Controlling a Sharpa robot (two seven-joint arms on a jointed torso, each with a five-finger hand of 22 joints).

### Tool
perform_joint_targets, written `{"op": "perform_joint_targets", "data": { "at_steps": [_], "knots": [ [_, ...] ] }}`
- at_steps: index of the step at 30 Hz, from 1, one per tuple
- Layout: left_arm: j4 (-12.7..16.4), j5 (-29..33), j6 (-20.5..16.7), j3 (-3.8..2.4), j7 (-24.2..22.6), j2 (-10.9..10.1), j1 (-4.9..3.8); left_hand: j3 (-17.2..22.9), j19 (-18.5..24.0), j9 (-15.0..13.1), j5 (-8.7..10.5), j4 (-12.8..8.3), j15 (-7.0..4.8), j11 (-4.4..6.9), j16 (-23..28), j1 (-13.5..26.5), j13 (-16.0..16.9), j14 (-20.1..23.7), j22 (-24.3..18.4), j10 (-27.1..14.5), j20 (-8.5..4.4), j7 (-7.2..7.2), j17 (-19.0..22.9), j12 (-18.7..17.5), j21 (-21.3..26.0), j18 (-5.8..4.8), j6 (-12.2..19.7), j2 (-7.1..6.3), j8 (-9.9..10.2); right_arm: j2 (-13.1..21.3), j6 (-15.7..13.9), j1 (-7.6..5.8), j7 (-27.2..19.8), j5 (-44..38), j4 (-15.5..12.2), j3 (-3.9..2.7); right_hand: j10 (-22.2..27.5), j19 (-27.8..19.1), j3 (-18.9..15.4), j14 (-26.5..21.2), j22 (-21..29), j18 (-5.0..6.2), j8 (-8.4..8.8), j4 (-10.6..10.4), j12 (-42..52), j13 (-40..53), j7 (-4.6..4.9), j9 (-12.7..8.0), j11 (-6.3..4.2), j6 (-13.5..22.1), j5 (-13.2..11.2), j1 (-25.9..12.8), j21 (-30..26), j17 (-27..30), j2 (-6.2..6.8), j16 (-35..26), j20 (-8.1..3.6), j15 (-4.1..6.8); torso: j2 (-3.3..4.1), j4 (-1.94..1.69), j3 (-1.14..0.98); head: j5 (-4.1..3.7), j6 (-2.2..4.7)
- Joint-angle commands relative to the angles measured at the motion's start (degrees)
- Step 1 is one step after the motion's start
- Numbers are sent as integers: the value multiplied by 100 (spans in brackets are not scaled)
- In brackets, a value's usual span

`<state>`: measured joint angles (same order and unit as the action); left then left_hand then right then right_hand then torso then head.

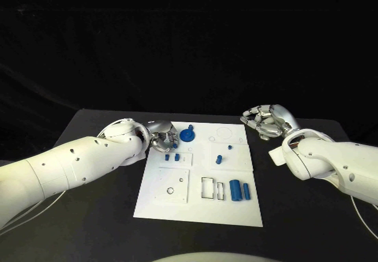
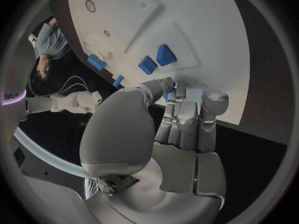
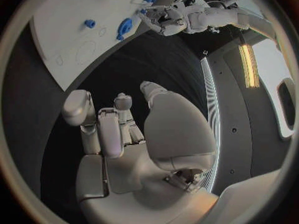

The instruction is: Assemble the parts on the task board

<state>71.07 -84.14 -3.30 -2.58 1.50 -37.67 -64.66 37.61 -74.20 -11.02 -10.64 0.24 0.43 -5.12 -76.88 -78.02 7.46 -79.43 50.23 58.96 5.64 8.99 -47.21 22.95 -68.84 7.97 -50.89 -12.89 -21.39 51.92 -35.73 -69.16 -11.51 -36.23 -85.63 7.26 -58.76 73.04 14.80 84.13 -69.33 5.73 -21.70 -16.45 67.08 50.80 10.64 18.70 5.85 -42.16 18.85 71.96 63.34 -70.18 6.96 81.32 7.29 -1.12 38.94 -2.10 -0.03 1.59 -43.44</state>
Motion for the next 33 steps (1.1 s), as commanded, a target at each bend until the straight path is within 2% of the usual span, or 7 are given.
{"op": "perform_joint_targets", "data": {
  "at_steps": [1, 9, 13, 20, 25, 28, 33],
  "knots": [
    [8, 34, -34, -2, 13, 1, 0, -1, 40, 7, -23, -29, 5, -8, 24, 25, -7, 40, -6, -64, -1, 0, 5, -28, 39, -24, 14, -55, 36, -4, 20, 4, -46, -25, 0, 0, 18, -29, -35, 41, 5, 91, -20, 5, -31, -5, -22, 7, -27, 19, 20, 14, -39, 5, -22, -29, -9, -5, 3, 0, 2, -3, -4],
    [7, 35, -79, -2, 23, -28, 1, 3, 61, 15, -31, -45, 26, -34, 37, 20, -17, 65, -40, -124, 11, 20, 57, -63, 60, -18, 24, -75, 71, -7, 92, 6, 28, -35, 20, 0, 332, -136, -49, -30, 138, 129, -34, 10, -299, -386, -18, 4, -24, 49, 22, 35, -230, 211, -27, -147, -10, -7, 1, 3, 2, -6, 2],
    [3, 46, -141, -2, 26, -74, 10, 26, 100, 33, -38, -64, 61, -77, 55, 13, -48, 101, -111, -245, 37, 55, 134, -140, 102, -6, 67, -95, 142, -5, 221, 6, 136, -161, 62, 0, 859, -476, 266, -286, 600, 251, -108, 227, -1338, -1356, -8, -1, -29, 43, -213, 542, -909, 885, -65, -635, -36, 7, 3, 4, 3, -11, 8],
    [12, 193, -367, -7, -11, -202, 44, 89, 179, 100, -47, -113, 115, -145, 95, -17, -133, 172, -259, -468, 84, 118, 311, -293, 188, 23, 294, -138, 353, 2, 584, 6, 308, -732, 157, 0, 556, -366, 1087, -197, 613, 243, -71, 494, -3185, -2809, 51, -106, 29, -185, -689, 761, -997, 876, 275, -715, -34, -41, -2, -1, 6, -41, 23],
    [51, 538, -638, -22, -76, -333, 52, 119, 228, 115, -53, -133, 132, -168, 139, -40, -175, 220, -364, -563, 97, 133, 432, -353, 251, 43, 337, -139, 402, -10, 978, 6, 481, -1483, 196, -1, 406, -220, 1415, -104, 430, 199, -54, 755, -3990, -3400, 15, -156, 39, -376, -691, 768, -797, 659, 398, -600, -12, -31, -7, -2, 0, -46, 34],
    [83, 1154, -885, -36, -91, -432, 52, 160, 292, 111, -58, -137, 137, -177, 193, -64, -186, 270, -508, -547, 103, 146, 568, -352, 335, 70, 305, -97, 397, -23, 1202, 5, 610, -2055, 194, -1, 193, -62, 1592, -12, 225, 143, -19, 932, -4381, -3684, 5, -196, 39, -479, -741, 755, -541, 461, 441, -471, -5, -26, -8, -1, 0, -71, 50],
    [201, 3144, -1203, -52, -223, -669, 50, 362, 546, 67, -54, -177, 138, -184, 484, -129, -188, 537, -1026, -298, 103, 189, 1222, -253, 647, 167, 29, 23, 295, -45, 1495, 1, 850, -3138, 146, -2, -22, 85, 1704, 60, 2, 99, 4, 1117, -4718, -3912, -18, -228, 21, -629, -825, 711, -266, 284, 490, -360, -24, -12, -6, -3, -2, -268, 100]
  ]
}}
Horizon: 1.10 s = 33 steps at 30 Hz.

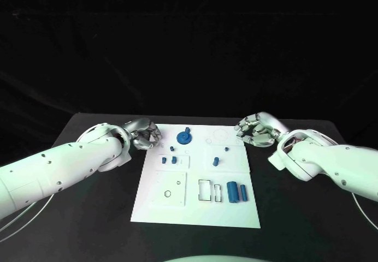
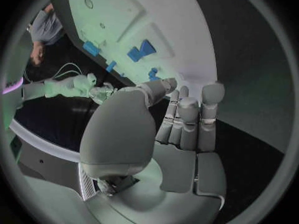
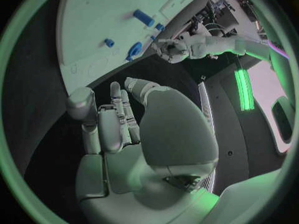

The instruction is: Assemble the parts on the task board

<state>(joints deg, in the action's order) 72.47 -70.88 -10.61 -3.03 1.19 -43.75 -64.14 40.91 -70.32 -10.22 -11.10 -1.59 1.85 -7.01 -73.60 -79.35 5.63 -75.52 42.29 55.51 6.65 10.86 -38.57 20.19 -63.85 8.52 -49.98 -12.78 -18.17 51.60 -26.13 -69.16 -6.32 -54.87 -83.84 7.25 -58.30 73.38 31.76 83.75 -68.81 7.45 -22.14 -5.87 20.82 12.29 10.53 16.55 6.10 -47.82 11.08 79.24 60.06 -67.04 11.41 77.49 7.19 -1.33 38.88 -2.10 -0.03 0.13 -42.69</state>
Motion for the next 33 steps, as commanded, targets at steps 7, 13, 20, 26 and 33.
{"op": "perform_joint_targets", "data": {
  "at_steps": [7, 13, 20, 26, 33],
  "knots": [
    [378, 4546, -315, -7, -1262, -403, 5, -274, 1212, -67, 37, 143, 45, 28, 1156, 255, -57, 1456, -1026, 165, 50, -20, 1502, 40, 1036, 209, -211, -4, -114, -91, 851, -14, 773, -2782, -134, -3, -233, 138, 38, 115, -197, -108, 82, 151, -330, -206, -35, -41, -23, -182, -80, -109, 234, -71, 123, 53, -24, 21, 14, 0, 12, -390, 64],
    [843, 5932, -182, -6, -2035, -664, 84, -836, 1989, -91, 38, 300, 176, 15, 1807, 401, -82, 2381, -1444, 412, 219, -44, 1894, 103, 1870, 178, -196, 10, -115, -233, 941, -18, 1172, -3621, -165, -4, -157, 98, 35, 90, -187, -99, 159, 175, -636, -358, -39, -81, 13, -223, -152, -228, 183, 0, 209, 8, -1, -10, 17, 2, 14, -470, 62],
    [1276, 6406, -164, -6, -2357, -838, 143, -1045, 2025, -120, 26, 422, 248, 5, 2710, 472, -151, 2530, -2094, 647, 367, -56, 2387, -62, 2865, 204, -270, -42, -126, -423, 965, -18, 1453, -4071, -122, -5, -146, 102, 31, 92, -197, -101, 171, 180, -664, -375, -37, -87, 16, -238, -173, -241, 192, -12, 218, 14, 1, -12, 15, -15, 23, -483, 28],
    [1538, 6514, -179, -7, -2558, -899, 163, -984, 1632, -156, 25, 434, 298, -5, 3856, 375, -184, 2160, -2741, 914, 416, -63, 2722, -646, 3769, 197, -377, -63, -94, -584, 1034, -17, 1554, -4281, -46, -5, -147, 116, 43, 99, -217, -104, 175, 195, -681, -387, -38, -90, 16, -260, -180, -229, 217, -32, 210, 26, -1, -17, 22, -20, 34, -493, -2],
    [1687, 6546, -258, -7, -2684, -934, 169, -956, 1504, -161, 20, 403, 299, -7, 4103, 325, -179, 2016, -2845, 1001, 404, -51, 2727, -797, 3911, 194, -395, -22, -66, -684, 1093, -15, 1612, -4435, 40, -4, -193, 163, 84, 121, -282, -122, 183, 227, -703, -411, -39, -95, 14, -326, -187, -206, 301, -94, 169, 64, -3, -19, 31, -29, 59, -504, -11]
  ]
}}
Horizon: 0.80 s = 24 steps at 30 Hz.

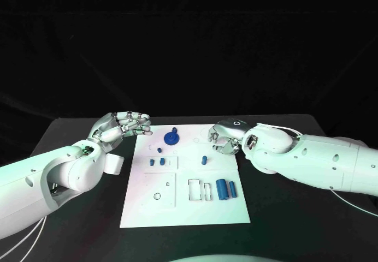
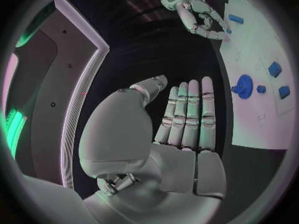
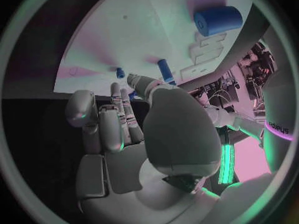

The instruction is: Assemble the parts on the task board

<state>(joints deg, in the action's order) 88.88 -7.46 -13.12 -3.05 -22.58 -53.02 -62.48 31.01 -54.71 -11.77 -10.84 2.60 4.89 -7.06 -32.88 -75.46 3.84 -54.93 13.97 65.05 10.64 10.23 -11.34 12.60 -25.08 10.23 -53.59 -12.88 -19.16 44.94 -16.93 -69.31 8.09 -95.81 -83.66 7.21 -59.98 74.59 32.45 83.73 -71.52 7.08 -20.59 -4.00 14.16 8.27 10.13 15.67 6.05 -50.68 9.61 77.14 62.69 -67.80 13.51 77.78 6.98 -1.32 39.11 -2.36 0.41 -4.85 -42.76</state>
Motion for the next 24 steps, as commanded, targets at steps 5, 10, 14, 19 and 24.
{"op": "perform_joint_targets", "data": {
  "at_steps": [5, 10, 14, 19, 24],
  "knots": [
    [103, 212, -43, -5, -330, -32, 4, 38, -76, -7, -5, -24, -7, -3, 63, -73, 1, -66, -24, 62, 2, 18, 2, -59, 50, 22, -40, -1, 37, -59, 297, 8, 212, -416, 68, 2, -103, 91, 51, 140, -84, -102, 35, 78, -45, -26, -13, -10, 4, -109, -58, 22, 132, -67, -70, 67, 8, -14, 4, -4, 18, -17, -38],
    [123, 217, -75, -6, -366, -45, 5, -3, -105, -4, 2, 1, 3, -19, 131, -14, 3, -105, -58, 76, 9, 39, -8, -107, 99, 16, -35, -26, 57, -59, 402, 24, 248, -472, 86, 3, -168, 107, 69, 147, -114, -109, 37, 103, -44, -35, -27, -10, -11, -165, -80, 23, 166, -85, -84, 81, 1, -4, -4, -7, 3, -28, -59],
    [129, 219, -94, -6, -393, -52, 5, -18, -115, -2, 3, 7, 6, -22, 158, 2, 3, -115, -73, 78, 12, 41, -12, -126, 122, 16, -29, -38, 66, -70, 438, 49, 267, -521, 105, 4, -203, 117, 75, 149, -132, -113, 39, 113, -45, -39, -35, -10, -19, -194, -91, 15, 186, -88, -88, 84, -4, 4, -8, 1, -2, -13, -65],
    [136, 221, -92, -6, -401, -55, 5, -26, -125, -1, -1, 10, 9, -25, 187, 8, 4, -119, -89, 79, 15, 44, -16, -146, 146, 16, -27, -41, 74, -96, 439, 85, 263, -541, 118, 4, -228, 134, 85, 151, -157, -120, 39, 119, -47, -43, -43, -10, -27, -220, -98, 11, 218, -98, -104, 90, -7, 11, -3, 7, -8, -1, -66],
    [138, 210, -41, -6, -397, -53, 5, -33, -148, 2, -7, 7, 7, -31, 213, 5, 5, -144, -105, 76, 14, 56, -26, -172, 168, 19, -18, -42, 88, -133, 389, 131, 244, -543, 136, 4, -290, 174, 111, 152, -214, -136, 39, 134, -49, -50, -59, -7, -47, -276, -106, 7, 291, -98, -147, 92, -14, 31, -1, 7, -8, 8, -60]
  ]
}}
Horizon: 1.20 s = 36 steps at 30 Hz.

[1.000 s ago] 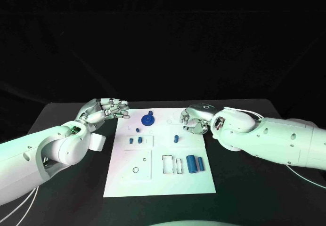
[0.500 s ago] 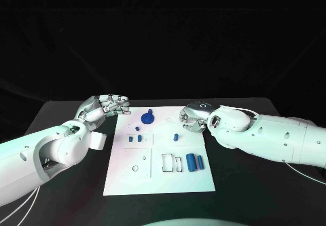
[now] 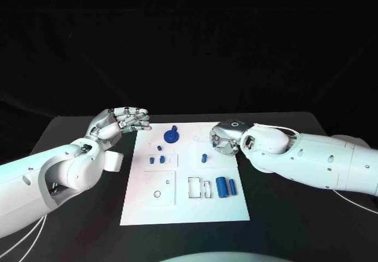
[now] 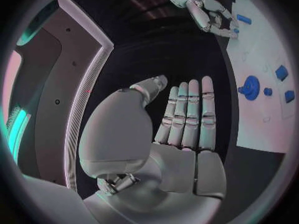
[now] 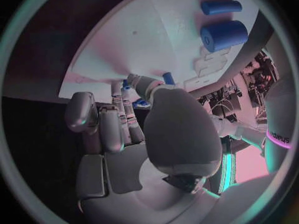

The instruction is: Assemble the parts on the task board

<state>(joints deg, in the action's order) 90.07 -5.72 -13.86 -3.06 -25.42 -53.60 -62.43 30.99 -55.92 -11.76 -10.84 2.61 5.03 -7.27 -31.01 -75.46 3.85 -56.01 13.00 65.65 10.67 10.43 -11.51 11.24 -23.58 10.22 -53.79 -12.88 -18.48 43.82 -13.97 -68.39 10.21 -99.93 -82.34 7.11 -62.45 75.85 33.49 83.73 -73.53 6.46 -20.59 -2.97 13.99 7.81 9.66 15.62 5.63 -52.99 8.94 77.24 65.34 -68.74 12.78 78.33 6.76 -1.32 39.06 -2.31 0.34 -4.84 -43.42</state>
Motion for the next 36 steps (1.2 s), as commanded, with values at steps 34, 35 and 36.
{"op": "perform_joint_targets", "data": {
  "at_steps": [34, 35, 36],
  "knots": [
    [39, 4, 82, -5, 8, 3, 0, -15, -67, 10, -25, -47, 10, -35, 128, -67, 6, -47, -55, -7, 12, 67, -30, -117, 87, 16, 14, -20, 59, -201, 49, 188, 271, -426, 104, 33, -581, 383, 508, 163, -499, -201, -2, 590, 61, 91, -153, 98, -178, -563, -491, 244, 652, 120, -461, -6, -132, 193, 1, 6, 3, -8, -34],
    [40, 2, 82, -5, 13, 3, 0, -15, -67, 10, -25, -47, 10, -35, 128, -67, 6, -47, -55, -7, 12, 67, -30, -117, 87, 16, 14, -20, 59, -200, 22, 190, 282, -435, 98, 33, -585, 390, 513, 162, -509, -204, -3, 592, 61, 93, -153, 100, -179, -569, -491, 240, 665, 128, -468, -10, -133, 193, -1, 6, 2, -4, -35],
    [41, -1, 82, -5, 18, 3, 0, -15, -67, 10, -25, -47, 10, -35, 128, -67, 6, -47, -55, -7, 12, 67, -30, -117, 87, 16, 14, -20, 59, -196, -19, 191, 294, -443, 91, 33, -586, 387, 515, 160, -507, -203, -2, 593, 60, 94, -153, 101, -178, -572, -492, 233, 660, 140, -471, -16, -134, 193, -3, 4, 3, -3, -36]
  ]
}}
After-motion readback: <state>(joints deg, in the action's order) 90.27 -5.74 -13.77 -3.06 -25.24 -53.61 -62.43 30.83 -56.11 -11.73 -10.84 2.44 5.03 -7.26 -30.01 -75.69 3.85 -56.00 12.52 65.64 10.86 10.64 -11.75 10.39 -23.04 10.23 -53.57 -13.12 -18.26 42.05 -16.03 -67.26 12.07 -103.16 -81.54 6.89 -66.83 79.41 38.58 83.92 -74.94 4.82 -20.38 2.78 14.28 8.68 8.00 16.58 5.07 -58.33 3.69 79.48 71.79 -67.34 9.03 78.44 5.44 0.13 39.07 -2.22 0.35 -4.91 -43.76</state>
